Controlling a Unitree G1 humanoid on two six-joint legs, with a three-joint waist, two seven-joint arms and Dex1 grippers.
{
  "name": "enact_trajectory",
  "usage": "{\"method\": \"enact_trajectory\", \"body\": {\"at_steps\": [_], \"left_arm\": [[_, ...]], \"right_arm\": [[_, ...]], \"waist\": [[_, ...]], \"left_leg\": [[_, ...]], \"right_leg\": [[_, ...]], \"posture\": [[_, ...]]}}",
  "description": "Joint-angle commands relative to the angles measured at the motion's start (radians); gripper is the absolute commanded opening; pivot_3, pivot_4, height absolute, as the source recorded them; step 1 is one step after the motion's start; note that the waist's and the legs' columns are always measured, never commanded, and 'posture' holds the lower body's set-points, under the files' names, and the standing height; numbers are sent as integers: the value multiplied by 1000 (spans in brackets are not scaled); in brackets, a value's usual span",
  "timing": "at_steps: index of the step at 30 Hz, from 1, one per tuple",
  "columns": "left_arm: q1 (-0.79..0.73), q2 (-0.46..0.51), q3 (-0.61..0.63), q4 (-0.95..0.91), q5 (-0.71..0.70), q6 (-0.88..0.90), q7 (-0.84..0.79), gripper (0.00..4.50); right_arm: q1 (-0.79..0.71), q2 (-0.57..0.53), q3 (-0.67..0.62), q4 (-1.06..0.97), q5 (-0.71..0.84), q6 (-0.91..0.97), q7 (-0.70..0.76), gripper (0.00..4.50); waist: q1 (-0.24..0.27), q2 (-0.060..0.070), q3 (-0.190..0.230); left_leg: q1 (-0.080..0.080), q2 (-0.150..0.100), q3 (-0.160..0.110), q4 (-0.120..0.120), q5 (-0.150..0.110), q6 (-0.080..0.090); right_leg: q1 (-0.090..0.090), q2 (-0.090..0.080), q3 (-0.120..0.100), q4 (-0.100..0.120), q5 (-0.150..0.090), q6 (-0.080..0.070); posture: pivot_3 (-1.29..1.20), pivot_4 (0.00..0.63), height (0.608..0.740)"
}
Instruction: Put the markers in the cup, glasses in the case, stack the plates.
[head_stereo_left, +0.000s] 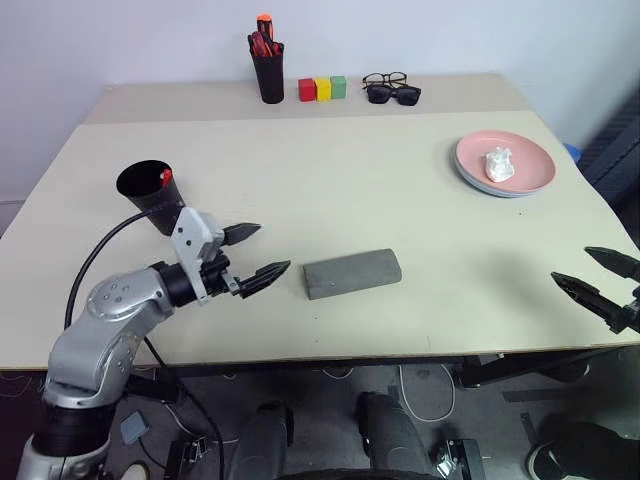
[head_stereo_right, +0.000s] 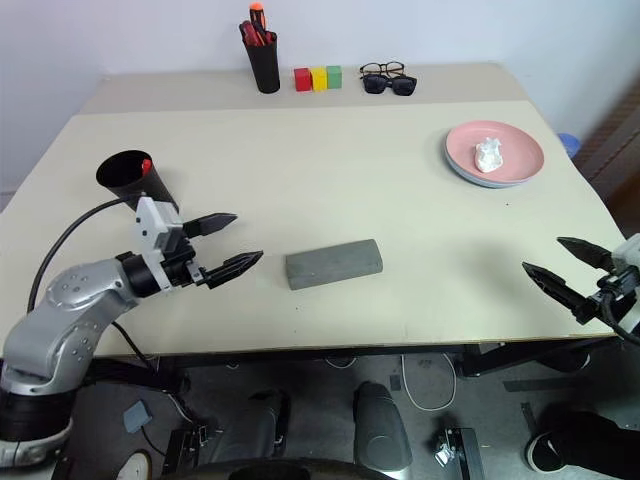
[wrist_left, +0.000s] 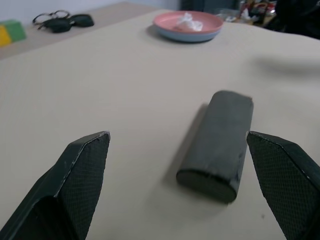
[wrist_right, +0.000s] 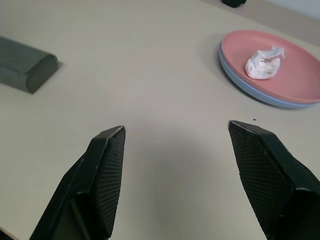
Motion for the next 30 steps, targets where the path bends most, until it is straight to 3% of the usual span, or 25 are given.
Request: {"method": "enact_trajectory", "body": {"at_steps": [1, 13, 30], "left_arm": [[75, -6, 48, -48, 44, -84, 25, 4500], [216, -115, 4, 28, 211, -370, 98, 4500], [191, -85, 5, 28, 151, -297, 65, 4500]], "right_arm": [[4, 24, -43, -34, 54, 13, -7, 3320], [-45, 84, 35, 45, 31, -72, -10, 3320], [-26, 131, 131, 32, -25, -146, -35, 3320]], "waist": [[2, 0, 0], [28, 0, 0], [28, 0, -1]], "left_leg": [[0, 0, 0, 0, 0, 0], [-4, 0, 0, 0, 0, 0], [-4, 0, 0, 0, 0, 0]], "right_leg": [[0, 0, 0, 0, 0, 0], [-3, 0, 0, -2, 0, 0], [-3, 0, -1, -3, 0, 0]], "posture": [[0, 150, 740], [0, 150, 740], [0, 150, 740]]}}
